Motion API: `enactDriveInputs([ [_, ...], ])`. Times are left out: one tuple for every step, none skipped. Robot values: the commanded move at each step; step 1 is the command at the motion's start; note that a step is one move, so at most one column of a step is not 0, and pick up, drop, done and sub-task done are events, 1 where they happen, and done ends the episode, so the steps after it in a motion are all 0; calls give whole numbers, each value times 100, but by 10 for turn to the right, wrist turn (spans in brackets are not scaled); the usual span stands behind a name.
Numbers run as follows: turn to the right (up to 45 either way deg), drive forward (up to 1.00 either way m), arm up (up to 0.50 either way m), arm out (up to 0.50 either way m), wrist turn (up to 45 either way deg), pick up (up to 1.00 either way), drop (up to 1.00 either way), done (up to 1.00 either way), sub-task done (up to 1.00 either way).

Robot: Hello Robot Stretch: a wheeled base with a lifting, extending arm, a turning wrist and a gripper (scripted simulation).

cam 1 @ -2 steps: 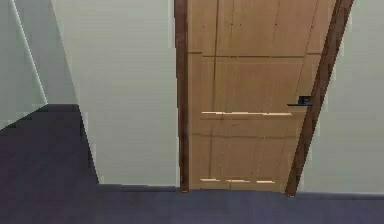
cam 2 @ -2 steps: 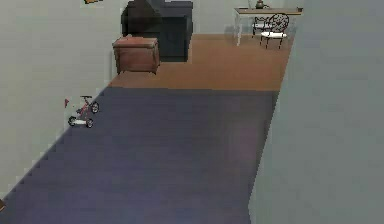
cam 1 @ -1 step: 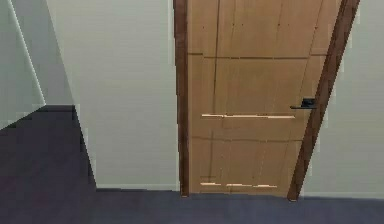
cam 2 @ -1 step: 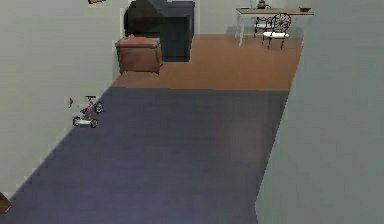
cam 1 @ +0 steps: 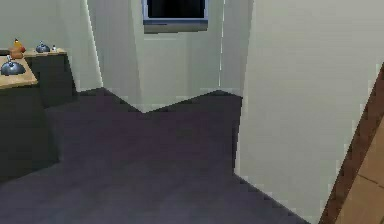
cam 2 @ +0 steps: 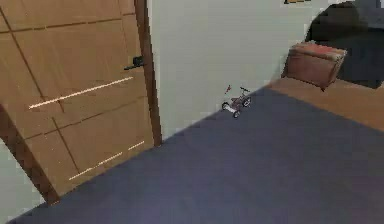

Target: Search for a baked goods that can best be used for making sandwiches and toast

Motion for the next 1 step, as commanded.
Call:
enactDriveInputs([
  [-210,0,0,0,0,0,0,0,0],
])
